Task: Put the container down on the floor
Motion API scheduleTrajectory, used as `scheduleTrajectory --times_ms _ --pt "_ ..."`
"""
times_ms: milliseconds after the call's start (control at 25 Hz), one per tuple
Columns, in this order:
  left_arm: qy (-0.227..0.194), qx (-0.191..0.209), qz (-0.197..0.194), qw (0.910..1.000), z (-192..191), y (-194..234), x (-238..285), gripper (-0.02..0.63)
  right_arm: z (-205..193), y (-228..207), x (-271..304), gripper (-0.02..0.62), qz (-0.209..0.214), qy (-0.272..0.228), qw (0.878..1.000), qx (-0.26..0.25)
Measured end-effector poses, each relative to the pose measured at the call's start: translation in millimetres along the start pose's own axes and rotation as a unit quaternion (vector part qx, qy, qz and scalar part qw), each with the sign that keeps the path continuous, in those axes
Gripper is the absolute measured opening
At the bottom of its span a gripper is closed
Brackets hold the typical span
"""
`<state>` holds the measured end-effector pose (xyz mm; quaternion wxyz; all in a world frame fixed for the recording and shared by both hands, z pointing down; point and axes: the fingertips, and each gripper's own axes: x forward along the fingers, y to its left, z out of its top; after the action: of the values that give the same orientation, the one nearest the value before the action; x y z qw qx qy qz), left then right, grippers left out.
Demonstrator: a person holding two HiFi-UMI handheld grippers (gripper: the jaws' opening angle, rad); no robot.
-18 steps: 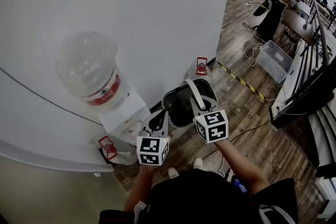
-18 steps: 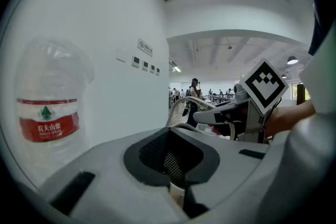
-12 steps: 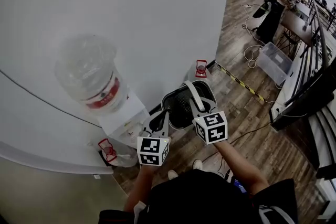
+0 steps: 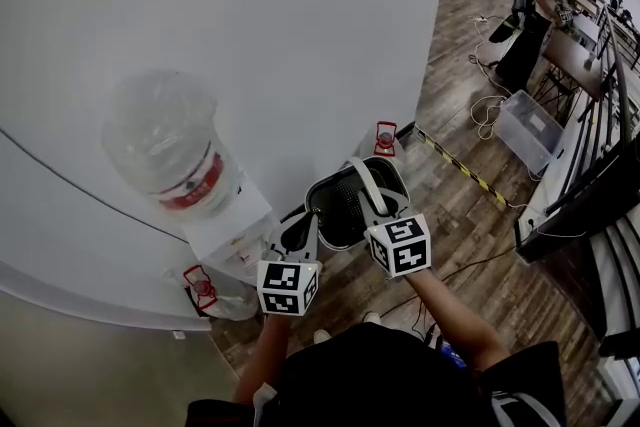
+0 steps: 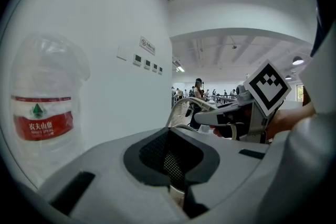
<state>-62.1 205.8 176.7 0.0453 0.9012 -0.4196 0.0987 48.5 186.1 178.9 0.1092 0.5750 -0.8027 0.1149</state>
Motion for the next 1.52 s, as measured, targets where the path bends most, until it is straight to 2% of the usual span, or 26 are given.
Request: scheduleTrajectory --times_ms 520,880,1200,1520 --pt "-0.003 -0.007 0.029 0.9995 6.1 -26.3 30.4 0.017 -4.6 -40.8 -0.6 0.032 0.026 0.002 1.0 -0.007" --pt "0.009 -0.004 0.04 0.9991 -0.9 -38.6 38.3 0.017 -10.7 -53.5 4.2 0.032 0.041 0.008 0.999 -0.009" --pt "0.008 0.004 0.059 0.9982 1.7 -21.4 44.8 0.017 -7.5 -52.5 25.4 0.032 0.046 0.009 0.999 -0.002" --pt "0.012 -0.012 0.054 0.9984 0.9 13.1 75.3 0.017 1.8 -57.3 65.8 0.032 0.047 0.013 0.999 0.002"
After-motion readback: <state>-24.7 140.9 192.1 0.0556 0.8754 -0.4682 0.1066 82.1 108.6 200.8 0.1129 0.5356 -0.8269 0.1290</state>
